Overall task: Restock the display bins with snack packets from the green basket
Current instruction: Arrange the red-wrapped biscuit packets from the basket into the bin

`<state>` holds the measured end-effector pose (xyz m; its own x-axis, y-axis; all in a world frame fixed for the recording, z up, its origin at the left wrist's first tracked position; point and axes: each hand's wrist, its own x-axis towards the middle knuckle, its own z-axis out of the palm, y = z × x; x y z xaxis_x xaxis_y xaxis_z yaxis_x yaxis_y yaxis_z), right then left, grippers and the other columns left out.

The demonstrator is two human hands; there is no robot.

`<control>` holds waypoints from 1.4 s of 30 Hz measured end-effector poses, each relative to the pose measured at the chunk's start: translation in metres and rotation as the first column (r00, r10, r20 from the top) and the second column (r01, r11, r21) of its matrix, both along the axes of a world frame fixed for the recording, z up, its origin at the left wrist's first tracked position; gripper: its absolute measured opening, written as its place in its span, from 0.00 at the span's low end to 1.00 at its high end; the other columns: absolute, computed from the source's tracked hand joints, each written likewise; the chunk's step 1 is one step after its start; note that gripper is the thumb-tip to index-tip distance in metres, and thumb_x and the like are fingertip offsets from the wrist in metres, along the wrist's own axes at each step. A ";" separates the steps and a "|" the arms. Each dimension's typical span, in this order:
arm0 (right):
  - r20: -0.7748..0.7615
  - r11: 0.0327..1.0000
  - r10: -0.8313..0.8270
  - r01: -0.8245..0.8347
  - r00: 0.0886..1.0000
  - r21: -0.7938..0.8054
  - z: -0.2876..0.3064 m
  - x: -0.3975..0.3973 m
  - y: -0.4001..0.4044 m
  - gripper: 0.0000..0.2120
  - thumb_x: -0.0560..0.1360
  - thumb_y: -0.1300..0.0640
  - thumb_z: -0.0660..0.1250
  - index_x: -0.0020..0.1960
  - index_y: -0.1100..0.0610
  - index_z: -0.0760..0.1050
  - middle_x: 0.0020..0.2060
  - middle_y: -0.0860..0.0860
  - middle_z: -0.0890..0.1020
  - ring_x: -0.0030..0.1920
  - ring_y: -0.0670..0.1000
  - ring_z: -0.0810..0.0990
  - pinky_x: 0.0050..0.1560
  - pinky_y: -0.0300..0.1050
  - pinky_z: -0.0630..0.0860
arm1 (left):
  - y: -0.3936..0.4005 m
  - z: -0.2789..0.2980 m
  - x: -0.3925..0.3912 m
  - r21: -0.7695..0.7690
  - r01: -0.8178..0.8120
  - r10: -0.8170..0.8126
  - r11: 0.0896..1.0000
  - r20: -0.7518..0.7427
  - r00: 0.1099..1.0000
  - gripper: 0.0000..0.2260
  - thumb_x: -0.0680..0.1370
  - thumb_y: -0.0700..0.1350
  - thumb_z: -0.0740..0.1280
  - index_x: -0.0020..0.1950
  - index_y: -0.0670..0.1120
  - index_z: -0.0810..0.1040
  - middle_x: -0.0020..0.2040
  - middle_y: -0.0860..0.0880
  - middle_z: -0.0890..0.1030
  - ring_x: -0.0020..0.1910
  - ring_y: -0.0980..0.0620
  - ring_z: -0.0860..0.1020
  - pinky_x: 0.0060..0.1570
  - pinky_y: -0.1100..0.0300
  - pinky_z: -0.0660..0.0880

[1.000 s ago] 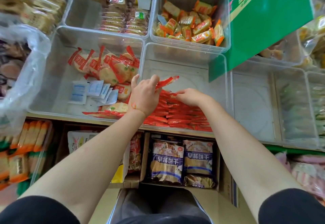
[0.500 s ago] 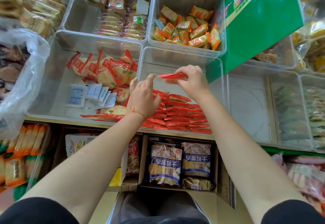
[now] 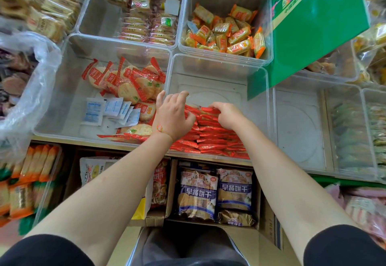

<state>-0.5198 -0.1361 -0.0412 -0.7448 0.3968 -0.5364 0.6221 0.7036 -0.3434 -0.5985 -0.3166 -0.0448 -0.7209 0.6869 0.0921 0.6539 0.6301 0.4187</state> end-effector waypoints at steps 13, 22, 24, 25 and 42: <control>-0.225 0.986 -0.129 0.148 0.966 0.070 0.000 0.027 -0.017 0.21 0.77 0.61 0.59 0.69 0.53 0.72 0.68 0.53 0.73 0.68 0.56 0.69 0.69 0.56 0.67 | 0.000 0.000 0.002 0.009 -0.005 0.005 1.000 -0.007 1.000 0.22 0.74 0.51 0.63 0.66 0.44 0.73 0.55 0.47 0.80 0.59 0.46 0.76 0.76 0.46 0.51; -0.598 0.937 -0.227 0.340 0.769 0.081 0.033 0.124 -0.057 0.11 0.77 0.66 0.60 0.51 0.58 0.80 0.49 0.51 0.78 0.53 0.50 0.75 0.52 0.43 0.73 | 0.002 0.016 0.067 0.066 0.011 -0.010 0.998 -0.017 1.000 0.15 0.74 0.53 0.61 0.47 0.45 0.82 0.46 0.47 0.81 0.50 0.43 0.78 0.65 0.45 0.63; -0.641 0.924 -0.239 0.373 0.729 0.079 0.040 0.154 -0.057 0.09 0.77 0.66 0.60 0.48 0.59 0.79 0.46 0.50 0.76 0.49 0.50 0.76 0.47 0.43 0.74 | 0.008 0.024 0.109 0.152 0.046 -0.048 0.987 0.006 0.999 0.15 0.73 0.53 0.60 0.44 0.45 0.82 0.43 0.48 0.82 0.44 0.43 0.79 0.54 0.48 0.68; -0.659 0.917 -0.245 0.390 0.711 0.079 0.044 0.170 -0.054 0.08 0.77 0.66 0.61 0.47 0.59 0.79 0.45 0.49 0.75 0.47 0.50 0.75 0.46 0.42 0.74 | 0.012 0.030 0.130 0.187 0.071 -0.077 0.980 0.026 0.997 0.15 0.73 0.53 0.59 0.42 0.45 0.81 0.41 0.48 0.81 0.41 0.44 0.79 0.49 0.50 0.70; 0.036 0.912 -0.374 0.375 0.927 -0.166 -0.052 0.575 0.122 0.08 0.77 0.58 0.65 0.53 0.56 0.80 0.50 0.53 0.82 0.52 0.55 0.79 0.49 0.45 0.74 | 0.178 -0.026 0.529 -0.200 0.238 -0.058 0.950 0.638 0.768 0.09 0.77 0.47 0.63 0.53 0.48 0.81 0.53 0.47 0.83 0.54 0.46 0.79 0.52 0.56 0.75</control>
<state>0.0553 -0.0141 -0.0935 -0.5571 0.5508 -0.6215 0.8302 0.3511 -0.4331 -0.0695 -0.1385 -0.0704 -0.4446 0.7228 -0.5291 0.4032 0.6890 0.6023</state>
